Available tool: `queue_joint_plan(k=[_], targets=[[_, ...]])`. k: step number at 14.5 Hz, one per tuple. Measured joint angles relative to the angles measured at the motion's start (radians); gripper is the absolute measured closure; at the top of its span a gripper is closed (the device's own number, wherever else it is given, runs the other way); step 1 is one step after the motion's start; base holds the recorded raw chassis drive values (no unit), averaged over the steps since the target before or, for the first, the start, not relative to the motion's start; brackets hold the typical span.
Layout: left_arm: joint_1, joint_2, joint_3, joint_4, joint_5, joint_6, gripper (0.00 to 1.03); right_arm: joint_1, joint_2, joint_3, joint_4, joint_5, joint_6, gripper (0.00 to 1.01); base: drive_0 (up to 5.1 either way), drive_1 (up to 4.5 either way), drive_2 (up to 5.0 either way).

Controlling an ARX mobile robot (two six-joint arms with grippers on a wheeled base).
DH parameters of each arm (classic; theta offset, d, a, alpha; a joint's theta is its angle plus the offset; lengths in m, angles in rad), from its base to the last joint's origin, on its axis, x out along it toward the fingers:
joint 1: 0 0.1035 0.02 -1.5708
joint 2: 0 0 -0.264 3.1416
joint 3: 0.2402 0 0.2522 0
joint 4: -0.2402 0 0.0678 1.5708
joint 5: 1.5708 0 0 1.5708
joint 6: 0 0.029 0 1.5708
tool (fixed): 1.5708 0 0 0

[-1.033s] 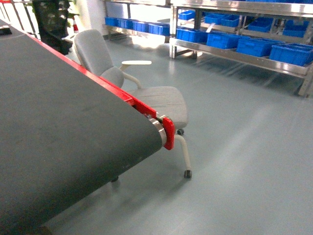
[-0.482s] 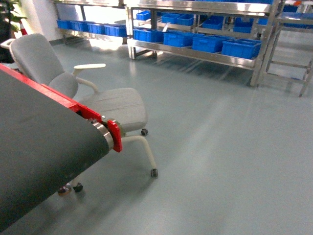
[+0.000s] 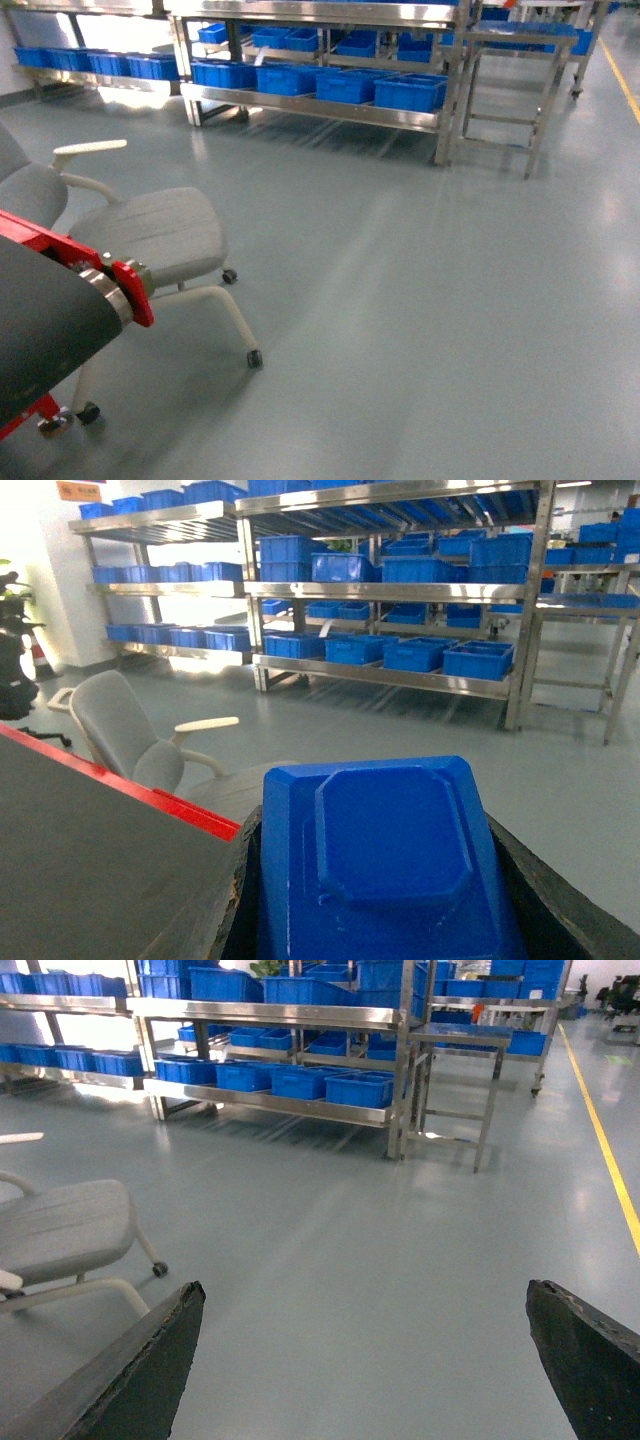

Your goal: Pick blue part to blue bin on bottom shelf

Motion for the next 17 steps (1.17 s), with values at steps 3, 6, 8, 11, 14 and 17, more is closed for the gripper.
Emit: queue_joint_plan(k=[3,6,8,11,14,17], targets=[[0.0,0.0,0.0,0.0,0.0,0.0,0.59,0.0,0.0,0.0,0.0,0.0,0.0,0.03,-1.7,-1.7,-1.7],[0.0,0.0,0.0,0.0,0.0,0.0,0.59,0.0,0.0,0.0,0.0,0.0,0.0,0.03,-1.7,-1.7,-1.7],[0.0,0.0,0.0,0.0,0.0,0.0,0.59,0.0,0.0,0.0,0.0,0.0,0.0,0.03,-1.7,-1.7,-1.7],[0.0,0.0,0.0,0.0,0.0,0.0,0.59,0.0,0.0,0.0,0.0,0.0,0.0,0.03,-1.7,-1.7,-1.7],[0.0,0.0,0.0,0.0,0.0,0.0,0.59,0.0,0.0,0.0,0.0,0.0,0.0,0.03,-1.7,-1.7,-1.7],[-0.001,0.001,0.0,-0.001,0.001,0.0,0.59,-0.001,0.0,0.0,0.0,0.002,0.0,0.03,-1.7,-1.7,-1.7]])
